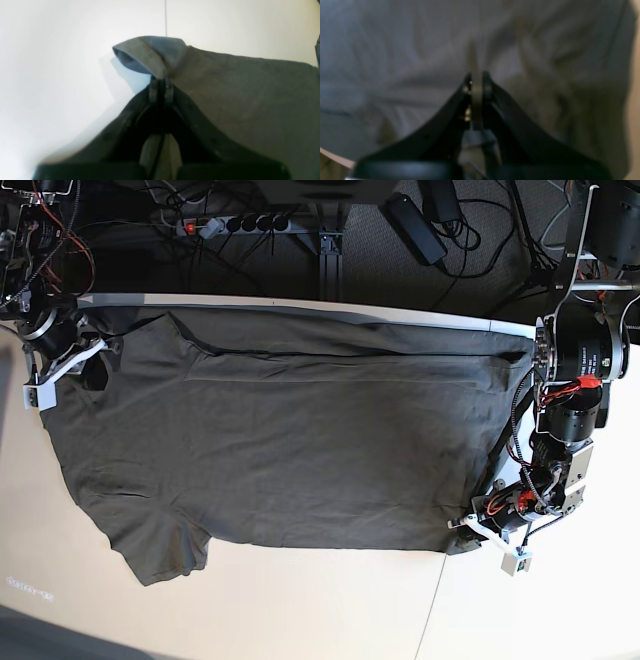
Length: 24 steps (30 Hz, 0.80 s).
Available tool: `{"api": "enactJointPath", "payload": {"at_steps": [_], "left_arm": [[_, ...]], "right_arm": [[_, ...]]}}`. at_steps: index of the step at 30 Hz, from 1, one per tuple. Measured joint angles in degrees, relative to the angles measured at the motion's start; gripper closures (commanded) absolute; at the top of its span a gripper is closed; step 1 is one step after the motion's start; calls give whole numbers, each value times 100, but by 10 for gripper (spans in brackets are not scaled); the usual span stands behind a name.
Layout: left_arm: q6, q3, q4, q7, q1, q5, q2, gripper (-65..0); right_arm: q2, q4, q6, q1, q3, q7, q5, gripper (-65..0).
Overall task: Fold the T-shirt properly
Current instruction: 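Release the right gripper and move it to the other hem corner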
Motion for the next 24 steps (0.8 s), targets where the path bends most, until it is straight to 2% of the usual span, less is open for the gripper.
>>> {"api": "enactJointPath", "payload": {"at_steps": [3,5,9,13,18,19,21,22,24], "left_arm": [[-33,0,0,-11,-2,72,22,0],[-216,0,0,-20,-15,221,61,0],[-334,0,0,68,-17,245,170,0],[-382,0,2,107,-17,264,203,0],[-435,0,9,188,-33,417,179,0],[-437,0,9,205,-33,415,177,0],[-439,0,17,284,-37,407,177,0],[-444,0,20,319,-46,400,175,0],[-452,0,22,363,-48,409,162,0]], "right_arm": [[17,393,0,96,177,7,85,0],[13,439,0,278,256,-11,96,0],[2,249,-4,955,332,61,-219,0],[-4,-892,-9,1982,332,269,-542,0],[22,-3123,-13,3484,352,1034,-1080,0],[48,-3560,-9,3768,352,1165,-1137,-42],[136,-4382,-4,4293,350,1320,-1335,-188],[199,-4776,-7,4531,350,1399,-1475,-236],[319,-5545,-20,4951,352,1558,-1696,-283]]}}
